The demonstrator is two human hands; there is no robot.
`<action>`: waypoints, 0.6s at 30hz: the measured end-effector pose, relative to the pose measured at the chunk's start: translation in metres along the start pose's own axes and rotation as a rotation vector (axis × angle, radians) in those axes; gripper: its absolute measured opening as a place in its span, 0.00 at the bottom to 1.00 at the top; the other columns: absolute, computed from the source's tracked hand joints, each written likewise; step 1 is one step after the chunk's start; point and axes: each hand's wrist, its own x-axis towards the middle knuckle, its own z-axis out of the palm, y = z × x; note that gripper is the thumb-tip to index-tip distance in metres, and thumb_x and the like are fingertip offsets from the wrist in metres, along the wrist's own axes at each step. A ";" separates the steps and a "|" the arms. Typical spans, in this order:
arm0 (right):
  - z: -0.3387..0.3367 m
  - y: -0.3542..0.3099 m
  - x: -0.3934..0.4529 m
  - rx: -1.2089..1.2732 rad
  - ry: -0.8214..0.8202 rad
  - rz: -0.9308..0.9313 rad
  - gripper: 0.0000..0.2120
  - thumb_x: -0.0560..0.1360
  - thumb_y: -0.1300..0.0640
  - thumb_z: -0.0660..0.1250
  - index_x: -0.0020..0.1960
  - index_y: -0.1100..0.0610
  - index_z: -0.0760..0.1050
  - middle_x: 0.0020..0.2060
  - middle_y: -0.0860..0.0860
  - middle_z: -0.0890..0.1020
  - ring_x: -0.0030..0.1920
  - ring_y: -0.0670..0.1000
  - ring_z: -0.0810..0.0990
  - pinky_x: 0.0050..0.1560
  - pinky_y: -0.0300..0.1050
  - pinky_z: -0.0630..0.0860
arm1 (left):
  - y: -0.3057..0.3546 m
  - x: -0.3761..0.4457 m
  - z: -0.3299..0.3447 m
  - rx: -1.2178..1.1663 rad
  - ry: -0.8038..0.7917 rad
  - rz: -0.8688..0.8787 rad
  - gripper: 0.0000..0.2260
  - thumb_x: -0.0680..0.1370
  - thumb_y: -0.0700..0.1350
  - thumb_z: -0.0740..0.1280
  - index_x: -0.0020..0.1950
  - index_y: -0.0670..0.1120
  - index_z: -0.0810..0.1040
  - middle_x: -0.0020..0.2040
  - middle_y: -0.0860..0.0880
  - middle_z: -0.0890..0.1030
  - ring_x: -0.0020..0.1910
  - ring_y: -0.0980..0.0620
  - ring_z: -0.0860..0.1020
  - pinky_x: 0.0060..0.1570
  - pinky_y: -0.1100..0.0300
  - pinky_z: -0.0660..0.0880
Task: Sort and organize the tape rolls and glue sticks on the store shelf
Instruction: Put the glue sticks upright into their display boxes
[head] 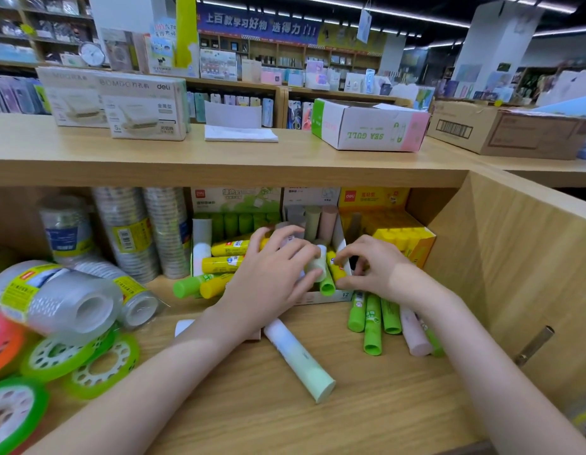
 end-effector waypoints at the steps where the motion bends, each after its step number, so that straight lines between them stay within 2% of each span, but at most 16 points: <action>1: -0.002 -0.001 0.002 -0.039 -0.034 0.000 0.16 0.69 0.52 0.73 0.56 0.52 0.76 0.51 0.51 0.72 0.45 0.50 0.76 0.48 0.42 0.70 | 0.000 0.000 0.000 0.002 0.000 -0.001 0.13 0.79 0.54 0.55 0.51 0.49 0.76 0.51 0.53 0.80 0.63 0.50 0.70 0.59 0.48 0.63; 5: -0.002 -0.001 0.004 -0.085 -0.028 -0.013 0.19 0.70 0.52 0.71 0.59 0.51 0.74 0.55 0.50 0.70 0.47 0.50 0.73 0.53 0.45 0.71 | 0.001 0.000 0.000 0.007 0.010 0.004 0.13 0.79 0.53 0.56 0.51 0.48 0.76 0.50 0.52 0.79 0.62 0.49 0.70 0.59 0.48 0.63; 7: 0.001 0.003 -0.003 -0.022 0.055 -0.044 0.17 0.72 0.53 0.70 0.60 0.51 0.74 0.56 0.49 0.68 0.42 0.48 0.73 0.49 0.40 0.71 | 0.000 0.000 0.000 0.013 0.010 0.002 0.13 0.79 0.53 0.56 0.50 0.48 0.76 0.50 0.52 0.79 0.62 0.49 0.70 0.59 0.48 0.63; 9: 0.003 0.006 -0.009 0.063 0.188 -0.117 0.13 0.73 0.56 0.69 0.58 0.52 0.76 0.55 0.48 0.69 0.37 0.45 0.73 0.43 0.31 0.68 | 0.000 0.000 0.000 0.025 0.004 -0.003 0.12 0.78 0.52 0.57 0.49 0.48 0.77 0.50 0.53 0.79 0.62 0.50 0.70 0.59 0.49 0.62; 11: 0.003 0.006 -0.012 0.118 0.273 -0.184 0.08 0.75 0.60 0.66 0.53 0.55 0.79 0.53 0.50 0.71 0.36 0.45 0.75 0.41 0.28 0.69 | 0.000 0.000 0.000 0.031 -0.005 -0.010 0.12 0.78 0.52 0.57 0.49 0.48 0.77 0.50 0.53 0.79 0.62 0.50 0.70 0.59 0.49 0.62; 13: 0.004 0.006 -0.011 0.130 0.298 -0.216 0.08 0.76 0.63 0.63 0.50 0.57 0.81 0.52 0.52 0.73 0.36 0.47 0.77 0.42 0.32 0.73 | 0.000 0.000 0.000 0.028 -0.009 -0.015 0.11 0.78 0.51 0.57 0.49 0.48 0.77 0.50 0.54 0.79 0.62 0.50 0.70 0.59 0.49 0.62; 16: 0.005 0.004 -0.012 0.172 0.316 -0.209 0.08 0.76 0.64 0.64 0.51 0.57 0.80 0.51 0.51 0.74 0.39 0.49 0.77 0.44 0.39 0.75 | 0.000 0.000 -0.001 0.024 -0.012 -0.016 0.12 0.78 0.51 0.57 0.49 0.48 0.77 0.50 0.53 0.79 0.62 0.50 0.70 0.59 0.49 0.63; 18: 0.004 0.004 -0.012 0.207 0.347 -0.211 0.09 0.73 0.64 0.68 0.52 0.57 0.79 0.49 0.52 0.74 0.41 0.47 0.76 0.46 0.37 0.76 | 0.000 0.000 -0.002 0.018 -0.015 -0.017 0.12 0.78 0.51 0.56 0.49 0.48 0.77 0.50 0.53 0.79 0.62 0.50 0.70 0.59 0.49 0.63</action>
